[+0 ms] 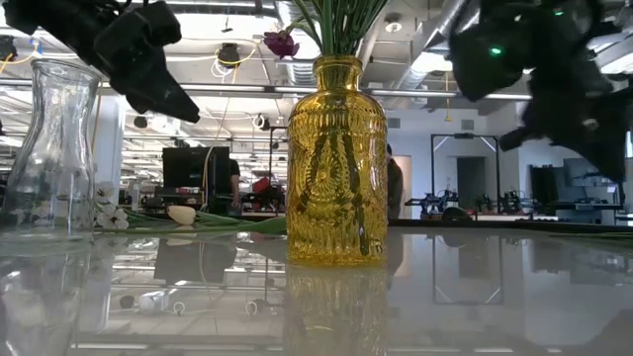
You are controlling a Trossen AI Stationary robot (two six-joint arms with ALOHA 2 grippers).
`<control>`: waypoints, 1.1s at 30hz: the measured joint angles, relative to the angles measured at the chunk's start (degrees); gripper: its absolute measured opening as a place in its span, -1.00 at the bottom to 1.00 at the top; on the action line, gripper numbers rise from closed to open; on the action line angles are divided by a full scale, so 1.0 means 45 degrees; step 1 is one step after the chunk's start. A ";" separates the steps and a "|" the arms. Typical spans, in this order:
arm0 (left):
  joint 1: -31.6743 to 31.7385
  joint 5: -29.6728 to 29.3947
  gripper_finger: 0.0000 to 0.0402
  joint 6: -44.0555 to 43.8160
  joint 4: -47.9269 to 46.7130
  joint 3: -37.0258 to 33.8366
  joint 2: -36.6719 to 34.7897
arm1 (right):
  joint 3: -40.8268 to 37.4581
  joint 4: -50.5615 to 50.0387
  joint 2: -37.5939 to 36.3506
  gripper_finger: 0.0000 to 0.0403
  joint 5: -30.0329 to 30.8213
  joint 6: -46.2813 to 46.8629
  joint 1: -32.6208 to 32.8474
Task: Sort flowers into vase by color
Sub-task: Put the bottom white flowers into the transparent vase
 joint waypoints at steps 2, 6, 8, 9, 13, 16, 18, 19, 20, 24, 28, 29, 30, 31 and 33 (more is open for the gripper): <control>-0.0005 0.0026 -0.30 0.0000 0.0051 0.0000 0.0000 | -0.0027 -0.0578 0.0468 -0.85 0.0436 -0.1488 0.0513; -0.0005 0.0364 -0.30 0.0000 0.0031 0.0000 0.0001 | -0.0262 -0.0771 0.1300 -0.84 0.1183 -0.2993 0.1270; -0.0005 0.0448 -0.30 0.0057 0.0034 0.0000 0.0000 | -0.0312 -0.0743 0.1661 -0.82 0.1261 -0.3508 0.1653; -0.0005 0.0448 -0.30 0.0126 0.0032 0.0000 0.0004 | -0.0321 -0.0725 0.1833 -0.80 0.1374 -0.3678 0.1861; 0.0000 0.0448 -0.30 0.0388 0.0051 0.0000 0.0000 | -0.0325 -0.0311 0.2255 -0.65 0.2269 -0.3945 0.2448; 0.0000 0.0448 -0.30 0.0393 0.0048 0.0000 0.0000 | -0.0325 0.0472 0.2317 -0.50 0.2302 -0.3979 0.2824; 0.0000 0.0448 -0.30 0.0391 0.0051 0.0000 0.0000 | -0.0325 0.0893 0.2291 -0.38 0.2263 -0.4045 0.3110; 0.0000 0.0448 -0.30 0.0395 0.0046 0.0000 0.0000 | -0.0323 0.1018 0.2288 -0.32 0.2164 -0.4233 0.3251; 0.0000 0.0448 -0.30 0.0401 0.0046 0.0000 0.0000 | -0.0324 0.1122 0.2280 -0.26 0.1986 -0.4436 0.3389; 0.0000 0.0448 -0.30 0.0403 0.0046 0.0000 0.0000 | -0.0640 0.2206 0.2270 -0.07 0.1509 -0.4940 0.3938; 0.0000 0.0458 -0.30 0.0355 0.0046 0.0000 0.0000 | -0.1511 0.3054 0.2317 -0.02 0.1321 -0.5158 0.4541; 0.0000 0.0463 -0.30 0.0335 0.0046 0.0000 0.0000 | -0.1723 0.3302 0.2314 -0.03 0.1356 -0.5311 0.4738; 0.0000 0.0458 -0.30 0.0340 0.0046 0.0000 0.0000 | -0.1891 0.3636 0.2284 -0.05 0.1422 -0.5382 0.4969; 0.0000 0.0458 -0.30 0.0340 0.0046 0.0000 0.0000 | -0.2056 0.3914 0.2266 -0.09 0.1536 -0.5374 0.5194; 0.0000 0.0461 -0.30 0.0340 0.0046 0.0000 0.0000 | -0.2213 0.4288 0.2268 -0.22 0.1842 -0.5214 0.5619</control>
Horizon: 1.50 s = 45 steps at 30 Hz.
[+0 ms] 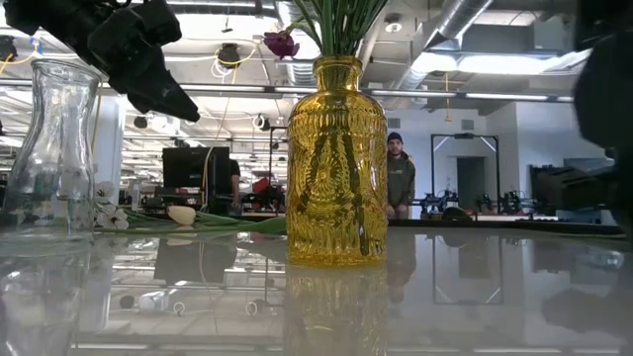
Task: Sort flowers into vase by color
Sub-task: Put the bottom white flowers into the transparent vase
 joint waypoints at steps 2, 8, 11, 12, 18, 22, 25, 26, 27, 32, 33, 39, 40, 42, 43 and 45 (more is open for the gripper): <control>0.0000 0.0002 -0.30 0.0000 0.0007 0.0000 0.0000 | 0.0017 0.0284 -0.0009 -0.41 0.0295 0.0447 0.0386; 0.0005 -0.0001 -0.30 0.0001 0.0232 0.0000 0.0000 | 0.0751 -0.0149 0.0021 -0.88 0.0159 0.2232 0.0920; 0.0005 0.0003 -0.30 0.0011 0.0838 0.0000 0.0002 | 0.1348 -0.1202 -0.0146 -0.86 0.0409 0.3028 0.0856; 0.0005 0.0025 -0.30 0.0067 0.1069 0.0000 0.0000 | 0.1474 -0.1668 -0.0325 -0.86 0.0664 0.3367 0.0727; 0.0003 0.0765 -0.30 0.0607 0.2238 0.0000 0.0000 | 0.2081 -0.2192 -0.2833 -0.88 0.0406 0.6896 -0.1040; 0.0005 0.0861 -0.30 0.0914 0.2658 0.0005 0.0005 | 0.2130 -0.1567 -0.5334 -0.88 0.0901 0.8182 -0.2748; 0.0005 0.0856 -0.30 0.1300 0.2861 0.0005 0.0005 | 0.2125 -0.0553 -0.7202 -0.88 0.1784 0.8304 -0.4343; 0.0005 0.0855 -0.30 0.1367 0.3004 0.0005 0.0005 | 0.2125 0.0089 -0.7805 -0.88 0.1848 0.8295 -0.4958; 0.0005 0.0855 -0.30 0.1443 0.3162 0.0007 0.0005 | 0.2125 0.0814 -0.8346 -0.88 0.1844 0.8285 -0.5607; 0.0005 0.0775 -0.30 0.1887 0.3895 0.0010 0.0005 | 0.2125 0.4874 -1.0423 -0.88 0.1847 0.8380 -0.8677; 0.0005 0.0774 -0.30 0.2021 0.4122 0.0010 0.0005 | 0.2125 0.5829 -1.0652 -0.88 0.1819 0.8667 -0.9217; 0.0024 0.0825 -0.30 0.2921 0.6280 0.0078 0.0005 | 0.2130 1.1915 -1.0537 -0.88 -0.1335 1.0743 -1.1124; 0.0073 0.0934 -0.30 0.3030 0.6464 0.0199 0.0010 | 0.2130 1.2774 -1.0262 -0.88 -0.1859 1.1030 -1.1144; 0.0265 0.1389 -0.30 0.3142 0.6745 0.0528 0.0100 | 0.2130 1.4327 -0.9546 -0.88 -0.2603 1.1427 -1.1054; 0.0412 0.1607 -0.30 0.3144 0.6814 0.0706 0.0169 | 0.2130 1.4979 -0.9144 -0.88 -0.2849 1.1545 -1.0946; 0.0725 0.2071 -0.30 0.3144 0.6797 0.1082 0.0323 | 0.2130 1.6304 -0.8289 -0.88 -0.3194 1.1605 -1.0700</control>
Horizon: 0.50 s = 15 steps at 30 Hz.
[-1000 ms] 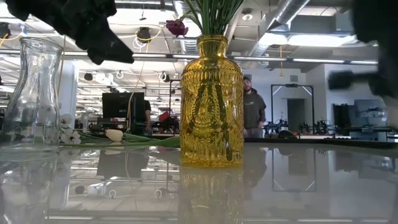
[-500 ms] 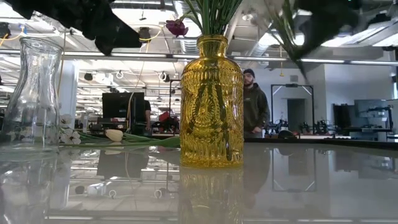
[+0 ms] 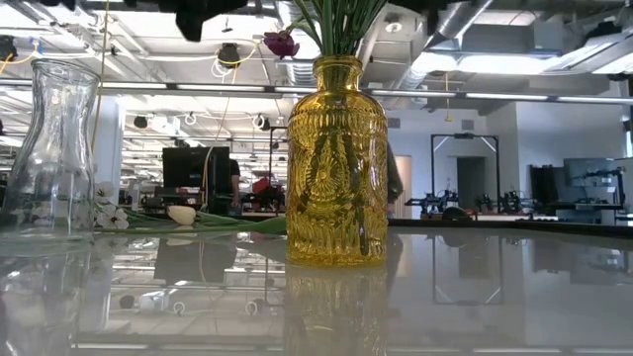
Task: Sort flowers into vase by color
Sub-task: Put the bottom white flowers into the transparent vase
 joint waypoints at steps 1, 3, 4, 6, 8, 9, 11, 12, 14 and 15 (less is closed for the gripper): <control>0.0161 0.0246 -0.30 0.0010 -0.0007 0.0210 0.0104 | 0.0000 0.0595 0.0406 -0.88 -0.0109 -0.0005 0.0132; 0.0462 0.0705 -0.30 0.0052 -0.0088 0.0561 0.0307 | 0.0188 0.1303 0.1218 -0.88 -0.0267 0.0000 0.0355; 0.0601 0.0904 -0.30 0.0056 -0.0201 0.0725 0.0395 | 0.0383 0.1532 0.1623 -0.89 -0.0295 0.0003 0.0444; 0.0834 0.1210 -0.30 0.0050 -0.0293 0.0988 0.0635 | 0.0799 0.1514 0.2373 -0.89 -0.0300 0.0003 0.0627; 0.1055 0.1492 -0.30 0.0046 -0.0474 0.1195 0.0846 | 0.1315 0.1573 0.3102 -0.89 -0.0300 -0.0006 0.0797; 0.1152 0.1567 -0.30 0.0042 -0.0549 0.1347 0.1000 | 0.1559 0.1516 0.3441 -0.89 -0.0314 -0.0043 0.0890; 0.1338 0.1579 -0.30 0.0054 -0.0783 0.1639 0.1248 | 0.2122 0.1534 0.4038 -0.89 -0.0371 -0.0091 0.1046; 0.1426 0.1582 -0.30 0.0089 -0.0871 0.1766 0.1405 | 0.2402 0.1517 0.4322 -0.89 -0.0478 -0.0102 0.1120; 0.1628 0.1572 -0.30 0.0221 -0.0883 0.2105 0.1707 | 0.2998 0.1470 0.4752 -0.89 -0.0885 -0.0107 0.1217; 0.1702 0.1569 -0.30 0.0280 -0.0999 0.2253 0.1818 | 0.3257 0.1380 0.4965 -0.89 -0.1016 -0.0112 0.1219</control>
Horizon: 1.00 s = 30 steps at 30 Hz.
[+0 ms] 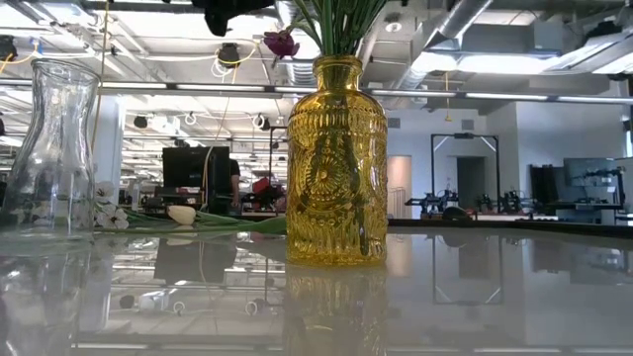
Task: Sort flowers into vase by color
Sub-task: Put the bottom white flowers into the transparent vase
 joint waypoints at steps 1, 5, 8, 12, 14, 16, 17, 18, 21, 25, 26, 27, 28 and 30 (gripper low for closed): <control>0.0089 -0.0002 -0.30 0.0017 -0.0032 0.0202 0.0103 | 0.0291 -0.0082 0.0173 -0.89 -0.0026 0.0000 0.0008; 0.0334 -0.0181 -0.30 0.0402 -0.0122 0.0833 0.0344 | 0.1012 -0.0501 0.0636 -0.89 -0.0012 0.0000 0.0081; 0.0356 -0.0781 -0.30 0.0951 -0.0188 0.0994 0.0346 | 0.1271 -0.0560 0.0872 -0.89 -0.0345 -0.0005 0.0095; 0.0356 -0.1658 -0.30 0.1323 -0.0197 0.1022 0.0337 | 0.1337 -0.0544 0.0883 -0.89 -0.0579 -0.0115 0.0249; 0.0356 -0.1729 -0.30 0.1437 -0.0199 0.1022 0.0409 | 0.1338 -0.0543 0.0877 -0.89 -0.0581 -0.0272 0.0389; 0.0358 -0.1555 -0.30 0.1431 -0.0062 0.1026 0.0628 | 0.1338 -0.0539 0.0877 -0.89 -0.0581 -0.0288 0.0482; 0.0356 -0.1324 -0.30 0.1368 -0.0037 0.1026 0.0748 | 0.1338 -0.0595 0.0877 -0.89 -0.0581 -0.0341 0.0524; 0.0356 -0.1080 -0.30 0.1323 0.0113 0.1026 0.0899 | 0.1338 -0.0615 0.0877 -0.89 -0.0580 -0.0360 0.0583; 0.0360 -0.0578 -0.30 0.1185 0.0543 0.1036 0.1345 | 0.1338 -0.0561 0.0867 -0.89 -0.0539 -0.0587 0.0683; 0.0346 -0.0527 -0.30 0.1179 0.0485 0.1007 0.1813 | 0.1353 -0.0511 0.0871 -0.89 -0.0479 -0.0603 0.0872; 0.0350 -0.0538 -0.30 0.1132 0.0547 0.1009 0.1813 | 0.1353 -0.0647 0.0835 -0.89 -0.0479 -0.0683 0.0925; 0.0351 -0.0534 -0.30 0.1078 0.0590 0.1018 0.1783 | 0.1353 -0.0890 0.0791 -0.89 -0.0471 -0.0817 0.0953; 0.0351 -0.0529 -0.30 0.1005 0.0561 0.1022 0.1745 | 0.1353 -0.1019 0.0773 -0.89 -0.0373 -0.0982 0.1008; 0.0347 -0.0529 -0.30 0.0996 0.0424 0.1012 0.1626 | 0.1353 -0.1247 0.0755 -0.89 -0.0279 -0.1012 0.1017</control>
